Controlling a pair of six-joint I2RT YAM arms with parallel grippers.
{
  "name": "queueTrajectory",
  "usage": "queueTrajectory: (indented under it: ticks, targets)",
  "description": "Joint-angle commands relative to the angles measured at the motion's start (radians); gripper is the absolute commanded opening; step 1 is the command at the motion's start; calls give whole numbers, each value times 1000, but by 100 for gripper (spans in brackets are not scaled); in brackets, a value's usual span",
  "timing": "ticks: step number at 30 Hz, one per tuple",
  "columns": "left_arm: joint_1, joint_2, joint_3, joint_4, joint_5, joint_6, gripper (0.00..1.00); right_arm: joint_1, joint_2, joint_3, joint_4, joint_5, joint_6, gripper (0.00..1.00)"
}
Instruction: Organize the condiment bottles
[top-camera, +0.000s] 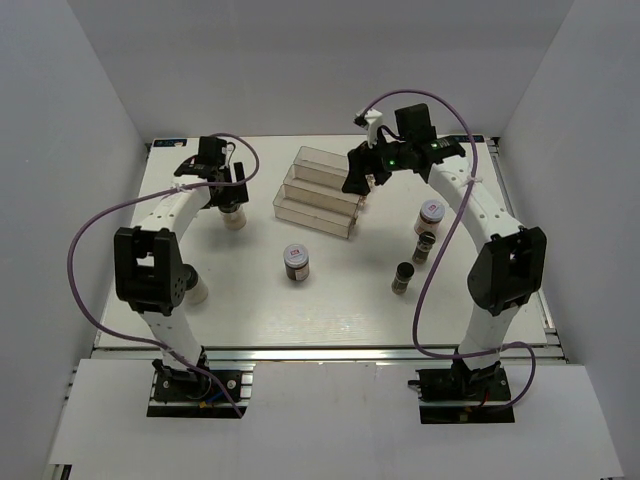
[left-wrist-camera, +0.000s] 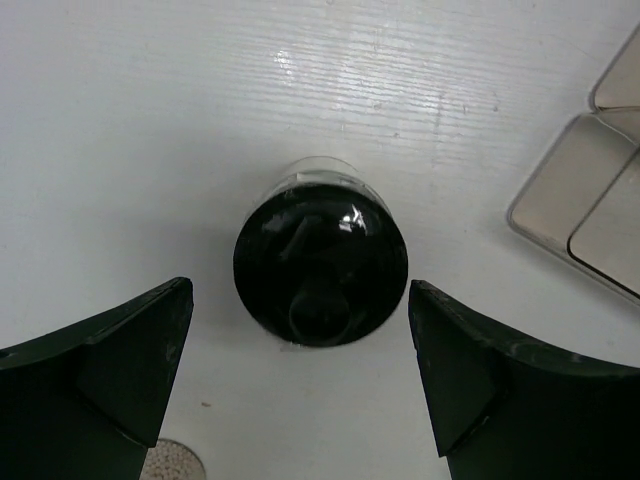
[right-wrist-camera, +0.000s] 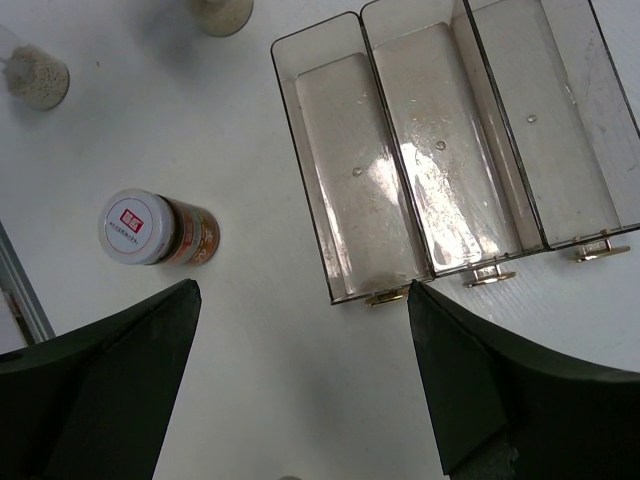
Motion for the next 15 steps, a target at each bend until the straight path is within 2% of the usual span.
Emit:
queueTrajectory:
  ticks: [1,7,15]
  targets:
    - [-12,24,60,24,-44,9,98,-18,-51,25,-29,-59,-24,89]
    - [-16,74,109,27,-67,-8,97,-33,-63,9,-35,-56,-33,89]
    - [-19,105,122,13,-72,-31,83,-58,-77,-11,-33,-48,-35,89]
